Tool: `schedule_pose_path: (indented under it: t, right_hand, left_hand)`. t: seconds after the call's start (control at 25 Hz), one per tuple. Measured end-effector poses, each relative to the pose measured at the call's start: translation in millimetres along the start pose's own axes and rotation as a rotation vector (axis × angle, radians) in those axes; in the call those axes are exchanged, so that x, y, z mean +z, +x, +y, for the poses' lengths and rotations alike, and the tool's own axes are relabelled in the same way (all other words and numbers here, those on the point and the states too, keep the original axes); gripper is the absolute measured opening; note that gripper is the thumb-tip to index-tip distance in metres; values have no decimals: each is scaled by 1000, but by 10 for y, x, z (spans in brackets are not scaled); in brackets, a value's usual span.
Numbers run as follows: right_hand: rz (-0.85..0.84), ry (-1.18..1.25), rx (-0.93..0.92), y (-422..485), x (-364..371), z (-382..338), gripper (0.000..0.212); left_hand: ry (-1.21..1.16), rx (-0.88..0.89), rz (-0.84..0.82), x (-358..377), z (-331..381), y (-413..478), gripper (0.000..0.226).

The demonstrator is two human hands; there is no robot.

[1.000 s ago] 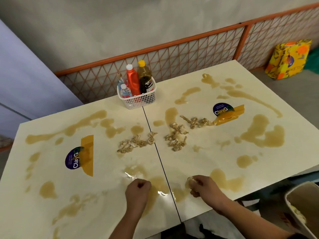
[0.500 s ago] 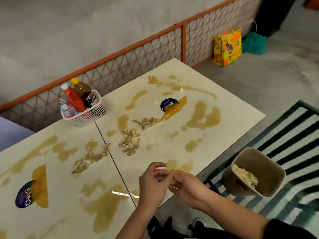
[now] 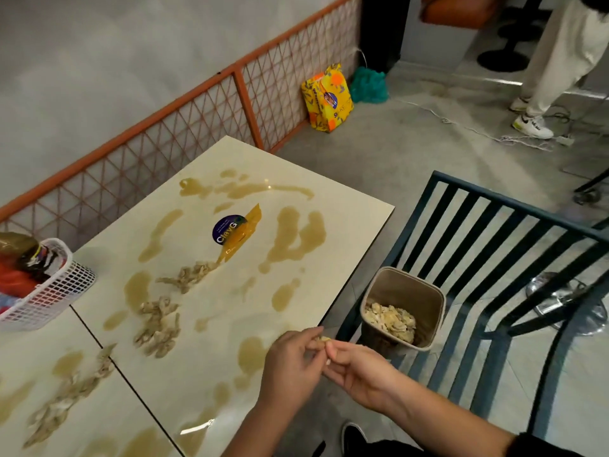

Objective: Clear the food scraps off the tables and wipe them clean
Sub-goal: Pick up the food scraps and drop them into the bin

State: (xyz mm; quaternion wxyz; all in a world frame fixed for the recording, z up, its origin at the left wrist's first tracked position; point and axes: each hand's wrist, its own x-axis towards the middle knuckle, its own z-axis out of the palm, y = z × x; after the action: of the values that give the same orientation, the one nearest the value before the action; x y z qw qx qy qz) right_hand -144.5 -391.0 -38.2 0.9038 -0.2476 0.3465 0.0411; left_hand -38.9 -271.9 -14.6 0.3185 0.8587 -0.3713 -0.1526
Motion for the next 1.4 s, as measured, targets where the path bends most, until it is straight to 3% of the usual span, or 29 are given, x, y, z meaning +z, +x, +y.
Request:
schedule_pose_path:
  t: [0.12,0.28,0.44,0.6,0.8,0.92,1.16,1.4]
  right_hand:
    - [18,22,-10,-10,-114,-42,24]
    - [132,111,-42,71,-192,-34,31]
    - [169,103,-87,94,-207,-74,19]
    - [238,40,-126,139,-217,-136,18]
    - [621,-148,-171,270,-810,-506,17]
    - [747,-81,-186,388,-1159,-747,22]
    - [821,58,-84,491,-1371,-722,47]
    - [810,-120,73,515,-949,-27,25]
  left_hand:
    - [-75,53,-60,25,-5,83,39]
    - [23,180,-131,94,-110,98,45]
    - [97,220,-202,84,-29,46,48]
    - [-25,94,-220,45,7,-47,53]
    - [-205,-172,-63,-221,-292,-160,23]
    - [-262,-266,63,-455,-553,-216,22]
    - [-255,-341,163,-836,-911,-438,24]
    - [-333,-485,143,-1032,-1294,-737,23]
